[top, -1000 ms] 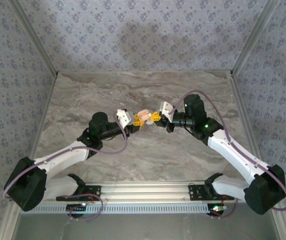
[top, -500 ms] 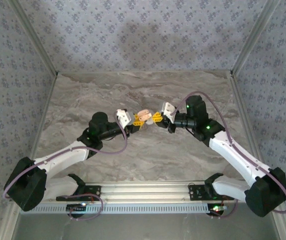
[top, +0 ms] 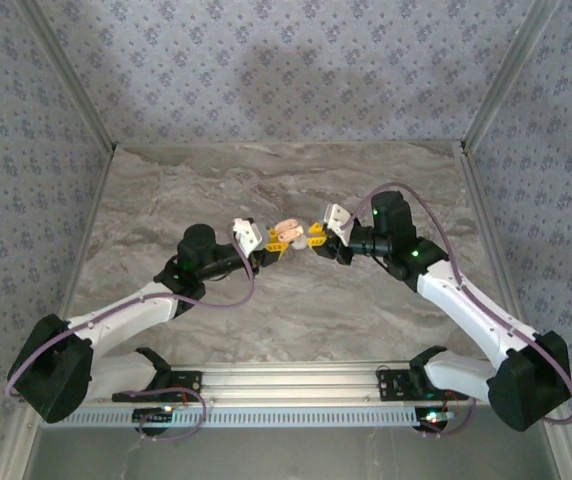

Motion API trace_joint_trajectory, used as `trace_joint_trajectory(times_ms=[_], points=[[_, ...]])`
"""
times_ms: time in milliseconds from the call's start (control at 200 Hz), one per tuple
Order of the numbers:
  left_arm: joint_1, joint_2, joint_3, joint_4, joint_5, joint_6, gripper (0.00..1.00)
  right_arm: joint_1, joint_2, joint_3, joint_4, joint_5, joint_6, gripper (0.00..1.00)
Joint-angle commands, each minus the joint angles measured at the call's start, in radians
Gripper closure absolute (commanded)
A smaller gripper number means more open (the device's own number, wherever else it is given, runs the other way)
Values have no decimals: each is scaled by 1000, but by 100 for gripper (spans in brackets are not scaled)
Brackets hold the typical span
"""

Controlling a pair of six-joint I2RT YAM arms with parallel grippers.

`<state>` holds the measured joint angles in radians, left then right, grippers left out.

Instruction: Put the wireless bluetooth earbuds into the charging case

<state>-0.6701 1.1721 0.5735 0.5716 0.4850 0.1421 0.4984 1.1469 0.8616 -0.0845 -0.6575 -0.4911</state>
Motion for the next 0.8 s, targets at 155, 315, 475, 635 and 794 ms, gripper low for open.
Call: trace_joint_trajectory(times_ms=[155,315,475,635,794], points=[[-8,-25,20,2,15,18,89,15,17,42,40,-1,-6,76],[-9,-25,19,2,14,18,89,23,16,47,46,-5,-6,80],[-9,-25,19,2,12,18,89,26,14,52,50,-10,-6,82],[-9,-24,18,1,10,19,89,35,14,57,48,-17,-3,86],[-9,-24,16,1,7,19,89,45,8,61,42,-18,-7,89]])
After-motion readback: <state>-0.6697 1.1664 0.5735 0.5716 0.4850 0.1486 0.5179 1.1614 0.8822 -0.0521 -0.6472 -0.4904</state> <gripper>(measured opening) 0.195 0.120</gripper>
